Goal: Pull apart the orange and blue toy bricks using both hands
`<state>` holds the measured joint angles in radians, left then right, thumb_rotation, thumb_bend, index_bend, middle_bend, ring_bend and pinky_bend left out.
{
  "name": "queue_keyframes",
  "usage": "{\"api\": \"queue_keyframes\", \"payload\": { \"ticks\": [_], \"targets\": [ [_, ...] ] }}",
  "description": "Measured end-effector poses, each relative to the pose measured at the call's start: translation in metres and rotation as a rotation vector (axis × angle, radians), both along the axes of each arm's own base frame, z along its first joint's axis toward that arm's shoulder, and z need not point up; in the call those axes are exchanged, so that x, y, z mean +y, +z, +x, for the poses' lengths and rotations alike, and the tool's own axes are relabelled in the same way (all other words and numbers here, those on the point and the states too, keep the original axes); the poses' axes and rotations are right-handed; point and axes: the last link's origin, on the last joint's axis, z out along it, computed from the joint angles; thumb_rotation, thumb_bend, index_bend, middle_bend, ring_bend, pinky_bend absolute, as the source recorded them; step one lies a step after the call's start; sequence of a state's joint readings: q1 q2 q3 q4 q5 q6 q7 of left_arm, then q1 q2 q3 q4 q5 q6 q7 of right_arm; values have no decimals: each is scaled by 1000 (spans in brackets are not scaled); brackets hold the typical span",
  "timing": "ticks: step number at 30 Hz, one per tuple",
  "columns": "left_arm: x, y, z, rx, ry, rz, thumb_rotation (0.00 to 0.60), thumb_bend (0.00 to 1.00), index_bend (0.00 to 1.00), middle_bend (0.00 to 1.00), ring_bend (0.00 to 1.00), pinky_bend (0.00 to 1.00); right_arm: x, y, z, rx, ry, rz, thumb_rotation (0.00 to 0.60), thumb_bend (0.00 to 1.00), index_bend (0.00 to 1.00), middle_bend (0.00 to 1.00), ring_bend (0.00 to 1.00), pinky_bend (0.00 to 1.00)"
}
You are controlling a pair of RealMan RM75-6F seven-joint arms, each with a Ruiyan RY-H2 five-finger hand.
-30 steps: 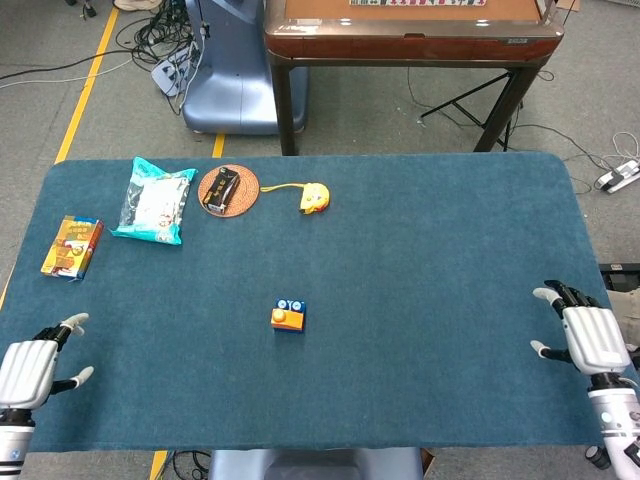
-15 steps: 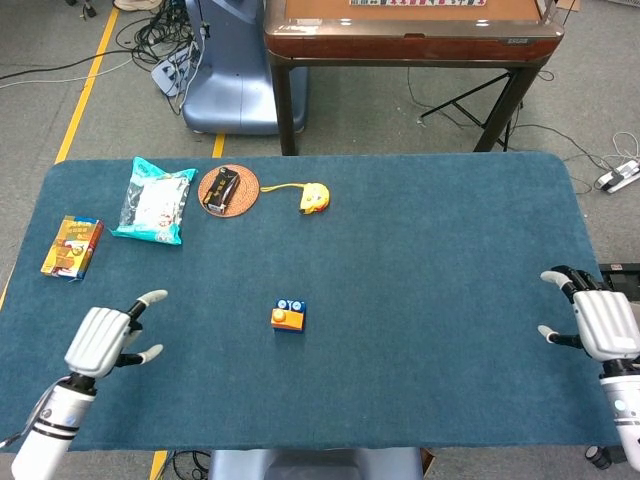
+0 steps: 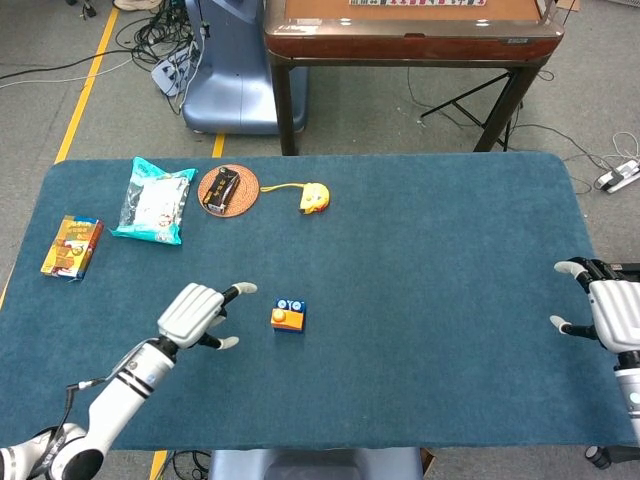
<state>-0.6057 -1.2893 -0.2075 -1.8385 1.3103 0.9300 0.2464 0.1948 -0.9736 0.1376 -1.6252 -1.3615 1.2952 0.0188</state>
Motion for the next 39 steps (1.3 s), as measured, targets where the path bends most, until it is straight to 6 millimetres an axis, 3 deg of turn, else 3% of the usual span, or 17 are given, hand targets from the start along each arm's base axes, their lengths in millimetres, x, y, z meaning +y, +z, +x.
{"api": "queue_keyframes", "payload": {
  "ticks": [5,12,26,39],
  "targets": [
    [8,-24,26,14,-22,-74,600,10,266,1000,1000,1000,2,2,-1,2,-7,-1,600,51,295,264,209,401],
    [18,-51,40,54,-21,-107,600,10,309,1000,1000,1000,3,2,-7,2,-27,2,600,51,297,269,209,401],
    [36,-77,33,134,49,-116,600,10,417,1000,1000,1000,2,-5,-16,-3,-49,22,600,51,297,277,209,401],
    [41,-84,30,105,62,-91,600,54,569,1000,1000,1000,0,-11,-19,-5,-62,40,600,51,297,280,209,401]
  ]
}}
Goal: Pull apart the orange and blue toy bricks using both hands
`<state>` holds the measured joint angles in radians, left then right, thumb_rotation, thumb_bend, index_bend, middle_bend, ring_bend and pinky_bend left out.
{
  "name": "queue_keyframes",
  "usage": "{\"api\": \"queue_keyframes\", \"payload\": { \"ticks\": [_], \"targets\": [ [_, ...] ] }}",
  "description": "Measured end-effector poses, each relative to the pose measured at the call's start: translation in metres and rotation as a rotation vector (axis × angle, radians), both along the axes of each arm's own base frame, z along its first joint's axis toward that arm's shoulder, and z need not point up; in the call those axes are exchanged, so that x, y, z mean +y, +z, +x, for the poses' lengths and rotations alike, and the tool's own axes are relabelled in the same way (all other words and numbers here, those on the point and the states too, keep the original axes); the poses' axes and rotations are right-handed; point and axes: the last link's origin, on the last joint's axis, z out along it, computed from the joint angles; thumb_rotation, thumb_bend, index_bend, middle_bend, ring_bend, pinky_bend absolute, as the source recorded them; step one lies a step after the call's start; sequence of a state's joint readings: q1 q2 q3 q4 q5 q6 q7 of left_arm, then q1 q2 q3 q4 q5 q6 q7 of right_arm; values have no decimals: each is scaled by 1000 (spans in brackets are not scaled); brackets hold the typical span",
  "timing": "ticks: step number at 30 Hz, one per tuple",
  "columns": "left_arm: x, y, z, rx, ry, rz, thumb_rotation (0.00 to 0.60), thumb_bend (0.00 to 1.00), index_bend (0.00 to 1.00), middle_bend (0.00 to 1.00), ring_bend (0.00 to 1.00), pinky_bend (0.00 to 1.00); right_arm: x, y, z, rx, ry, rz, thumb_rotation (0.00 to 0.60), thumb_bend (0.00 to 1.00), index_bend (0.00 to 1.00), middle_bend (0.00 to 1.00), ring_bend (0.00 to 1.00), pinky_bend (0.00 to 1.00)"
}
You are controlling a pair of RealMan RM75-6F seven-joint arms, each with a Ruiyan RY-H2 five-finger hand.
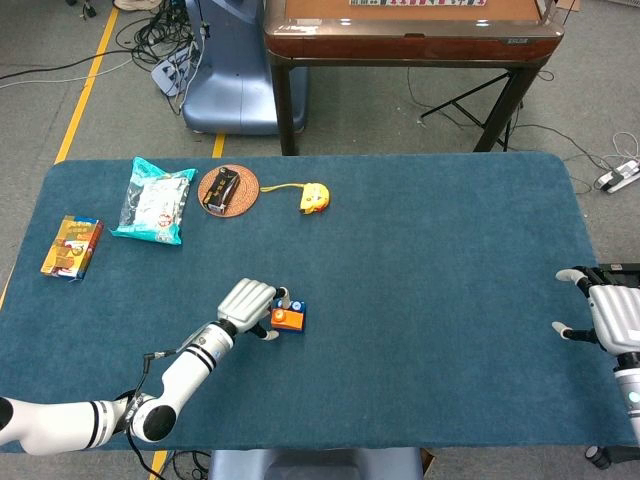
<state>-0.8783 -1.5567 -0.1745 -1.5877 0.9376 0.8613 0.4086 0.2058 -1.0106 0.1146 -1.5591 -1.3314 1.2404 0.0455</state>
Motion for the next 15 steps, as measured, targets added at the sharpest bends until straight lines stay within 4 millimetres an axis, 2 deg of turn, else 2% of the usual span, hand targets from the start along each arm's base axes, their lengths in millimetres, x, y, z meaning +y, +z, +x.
{"api": "queue_keyframes", "payload": {
  "ticks": [11,15],
  "targets": [
    [3,-3,-3,-13,10,14,600,243,625,1000,1000,1000,-1,-4,-3,-3,-7,11,600,52,296,280,209,401],
    [3,-4,-2,-39,27,4,600,276,636,1000,1000,1000,-1,-5,-4,-6,-11,13,600,52,297,280,209,401]
  ]
}}
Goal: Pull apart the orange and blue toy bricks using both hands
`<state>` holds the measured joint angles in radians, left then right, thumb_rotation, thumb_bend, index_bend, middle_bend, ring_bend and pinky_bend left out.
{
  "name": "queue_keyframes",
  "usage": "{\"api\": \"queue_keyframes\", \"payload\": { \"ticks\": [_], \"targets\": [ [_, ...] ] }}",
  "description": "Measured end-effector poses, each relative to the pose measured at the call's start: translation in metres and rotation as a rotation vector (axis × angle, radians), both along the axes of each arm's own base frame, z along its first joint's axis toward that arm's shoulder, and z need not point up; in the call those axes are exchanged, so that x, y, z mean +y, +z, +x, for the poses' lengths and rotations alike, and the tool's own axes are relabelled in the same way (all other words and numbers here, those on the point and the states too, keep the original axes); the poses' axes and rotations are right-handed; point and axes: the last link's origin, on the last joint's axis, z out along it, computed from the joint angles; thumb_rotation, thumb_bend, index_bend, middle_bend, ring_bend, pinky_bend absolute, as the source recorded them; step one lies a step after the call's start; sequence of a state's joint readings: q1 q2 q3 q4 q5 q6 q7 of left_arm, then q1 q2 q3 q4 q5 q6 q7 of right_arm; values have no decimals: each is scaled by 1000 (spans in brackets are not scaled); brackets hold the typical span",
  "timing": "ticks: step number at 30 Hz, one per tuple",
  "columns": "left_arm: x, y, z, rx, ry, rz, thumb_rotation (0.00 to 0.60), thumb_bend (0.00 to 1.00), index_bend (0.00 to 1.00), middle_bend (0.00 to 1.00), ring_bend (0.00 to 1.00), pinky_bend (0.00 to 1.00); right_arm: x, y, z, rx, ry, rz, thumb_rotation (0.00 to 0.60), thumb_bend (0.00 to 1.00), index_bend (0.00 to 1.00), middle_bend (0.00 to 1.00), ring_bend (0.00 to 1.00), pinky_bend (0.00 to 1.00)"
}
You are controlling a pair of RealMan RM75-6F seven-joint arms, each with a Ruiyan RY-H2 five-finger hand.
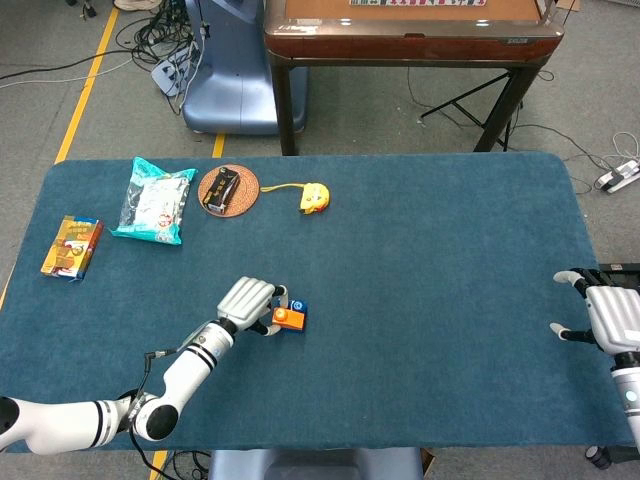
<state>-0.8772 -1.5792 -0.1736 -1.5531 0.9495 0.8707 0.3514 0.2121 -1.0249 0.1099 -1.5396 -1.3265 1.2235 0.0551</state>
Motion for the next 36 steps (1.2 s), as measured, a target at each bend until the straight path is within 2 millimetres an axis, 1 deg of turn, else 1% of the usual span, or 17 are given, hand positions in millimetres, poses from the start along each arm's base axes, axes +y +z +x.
{"api": "queue_keyframes", "payload": {
  "ticks": [7,15,22,25,28,31,33,34,36],
  "targets": [
    [0,0,2,-27,9,-17,600,314,654,1000,1000,1000,-1,-1,-1,-3,-1,5,600,51,297,280,209,401],
    [-2,0,3,-67,33,-28,600,381,719,1000,1000,1000,-1,0,-1,-6,-2,1,600,51,297,280,209,401],
    [-1,6,0,-138,82,-33,600,389,760,1000,1000,1000,-4,0,3,-13,15,-1,600,51,298,289,210,400],
    [0,11,-3,-181,113,-23,600,389,771,1000,1000,1000,-9,-2,9,-27,40,-7,600,51,307,318,234,420],
    [1,17,-7,-234,155,-5,600,389,777,1000,1000,1000,-17,-5,20,-61,86,-21,600,51,310,373,308,496],
    [2,24,-10,-297,209,14,600,389,780,1000,1000,1000,-28,-11,35,-104,143,-30,600,51,311,463,442,619],
    [3,30,-12,-342,249,29,600,389,781,1000,1000,1000,-36,-14,45,-129,176,-30,600,46,311,560,557,710],
    [4,32,-13,-362,266,37,600,389,781,1000,1000,1000,-42,-17,52,-147,196,-25,600,41,311,593,591,738],
    [5,38,-14,-410,303,56,600,389,784,1000,1000,1000,-52,-22,63,-175,223,-12,600,13,311,700,702,830]
  ]
}}
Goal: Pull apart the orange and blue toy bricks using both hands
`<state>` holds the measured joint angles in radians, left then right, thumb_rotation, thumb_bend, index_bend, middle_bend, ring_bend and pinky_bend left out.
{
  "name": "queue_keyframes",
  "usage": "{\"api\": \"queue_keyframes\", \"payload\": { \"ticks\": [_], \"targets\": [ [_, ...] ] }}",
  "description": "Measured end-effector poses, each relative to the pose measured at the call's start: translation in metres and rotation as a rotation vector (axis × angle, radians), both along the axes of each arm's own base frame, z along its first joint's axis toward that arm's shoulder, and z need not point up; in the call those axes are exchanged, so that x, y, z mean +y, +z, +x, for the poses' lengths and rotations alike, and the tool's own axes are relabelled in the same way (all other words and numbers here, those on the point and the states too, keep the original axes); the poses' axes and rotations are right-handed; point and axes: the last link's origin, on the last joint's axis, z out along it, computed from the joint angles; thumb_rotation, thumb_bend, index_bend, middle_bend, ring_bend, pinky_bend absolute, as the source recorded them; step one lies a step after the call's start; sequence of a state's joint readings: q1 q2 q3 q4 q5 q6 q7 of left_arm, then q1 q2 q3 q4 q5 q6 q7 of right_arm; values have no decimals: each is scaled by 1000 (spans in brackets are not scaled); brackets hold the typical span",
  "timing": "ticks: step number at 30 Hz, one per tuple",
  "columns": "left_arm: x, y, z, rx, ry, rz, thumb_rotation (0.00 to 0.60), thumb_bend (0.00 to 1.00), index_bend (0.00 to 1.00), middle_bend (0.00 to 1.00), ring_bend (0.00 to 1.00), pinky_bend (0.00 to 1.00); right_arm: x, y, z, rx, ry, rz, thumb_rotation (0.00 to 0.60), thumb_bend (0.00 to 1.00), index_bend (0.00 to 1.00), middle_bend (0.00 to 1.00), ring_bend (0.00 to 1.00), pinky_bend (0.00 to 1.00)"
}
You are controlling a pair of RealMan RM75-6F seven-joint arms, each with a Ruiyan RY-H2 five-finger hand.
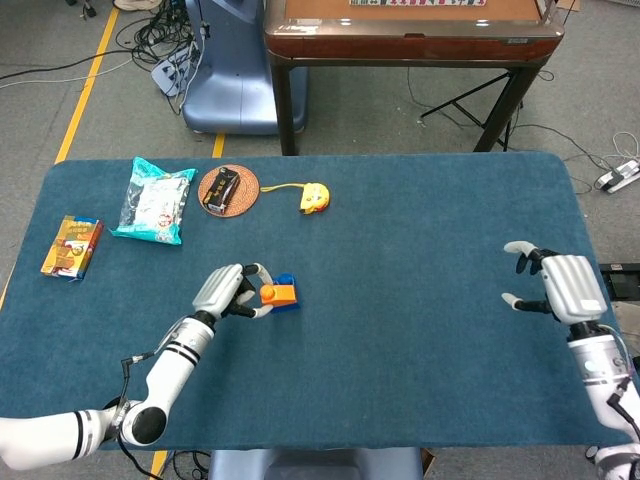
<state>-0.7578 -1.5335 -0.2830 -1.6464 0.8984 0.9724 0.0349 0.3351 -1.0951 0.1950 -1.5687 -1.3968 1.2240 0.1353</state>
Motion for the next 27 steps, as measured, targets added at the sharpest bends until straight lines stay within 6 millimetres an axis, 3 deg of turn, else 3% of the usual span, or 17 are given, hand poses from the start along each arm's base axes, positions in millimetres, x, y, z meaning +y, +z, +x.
{"api": "queue_keyframes", "payload": {
  "ticks": [5,9,20,27],
  "targets": [
    [4,16,2,-119,87,48,600,390,788,1000,1000,1000,-30,-18,31,-74,48,67,600,0,312,884,898,984],
    [7,28,6,-210,138,81,600,390,790,1000,1000,1000,-53,-34,56,-127,60,139,600,0,312,972,990,1000],
    [9,44,18,-462,221,116,600,391,791,1000,1000,1000,-115,-66,142,-262,36,323,600,0,283,997,1000,1000],
    [7,38,22,-480,220,88,600,391,791,1000,1000,1000,-133,-79,174,-342,-36,462,600,0,230,997,1000,1000]
  ]
}}
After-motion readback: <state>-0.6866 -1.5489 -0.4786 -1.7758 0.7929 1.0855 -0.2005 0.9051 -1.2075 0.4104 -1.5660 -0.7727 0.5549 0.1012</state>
